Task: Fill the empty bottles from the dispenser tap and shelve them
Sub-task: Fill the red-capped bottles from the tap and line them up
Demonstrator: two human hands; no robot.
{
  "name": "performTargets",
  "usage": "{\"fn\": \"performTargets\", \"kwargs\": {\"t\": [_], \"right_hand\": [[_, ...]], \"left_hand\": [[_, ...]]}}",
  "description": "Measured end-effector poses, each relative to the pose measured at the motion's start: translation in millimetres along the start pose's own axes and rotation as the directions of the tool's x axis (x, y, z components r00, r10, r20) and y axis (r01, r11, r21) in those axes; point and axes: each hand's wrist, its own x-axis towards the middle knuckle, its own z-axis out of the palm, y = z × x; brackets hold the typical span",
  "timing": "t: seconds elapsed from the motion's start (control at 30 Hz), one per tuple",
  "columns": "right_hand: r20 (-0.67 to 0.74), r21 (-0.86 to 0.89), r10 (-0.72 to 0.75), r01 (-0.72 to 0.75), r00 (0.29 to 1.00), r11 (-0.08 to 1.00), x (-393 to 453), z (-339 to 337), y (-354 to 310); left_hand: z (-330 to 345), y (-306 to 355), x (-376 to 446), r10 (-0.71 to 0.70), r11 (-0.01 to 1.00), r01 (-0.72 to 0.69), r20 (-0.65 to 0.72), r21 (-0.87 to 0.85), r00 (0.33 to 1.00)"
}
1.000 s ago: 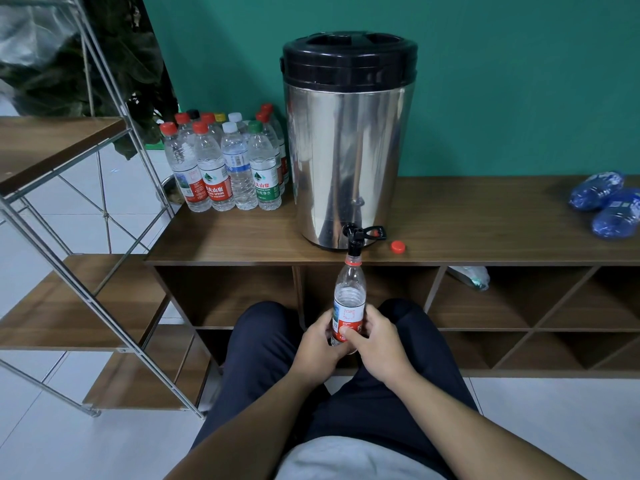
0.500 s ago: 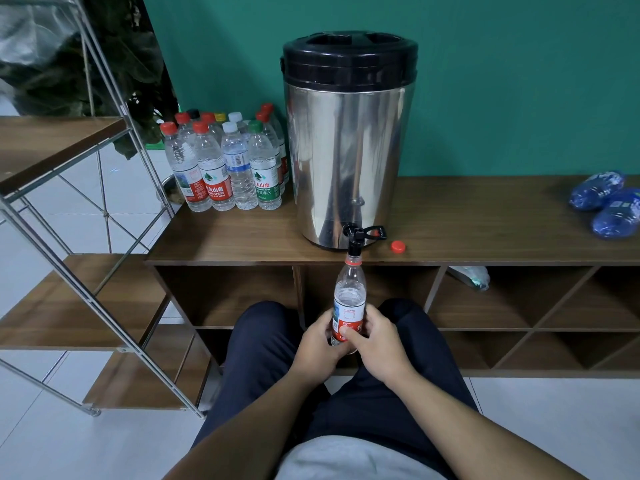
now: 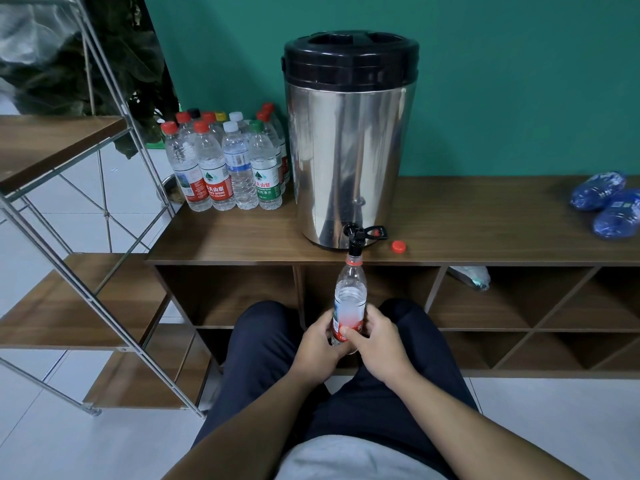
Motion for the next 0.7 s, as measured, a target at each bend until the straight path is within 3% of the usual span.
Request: {"fn": "performTargets", "kwargs": {"t": [0.7], "right_hand": [[-0.004, 0.019, 0.011, -0.011, 1.000, 1.000, -4.3, -0.9, -8.0]], "left_hand": [[1.8, -1.3, 0.5, -0.010, 0.999, 0.010, -0.001, -0.031, 1.000]]}}
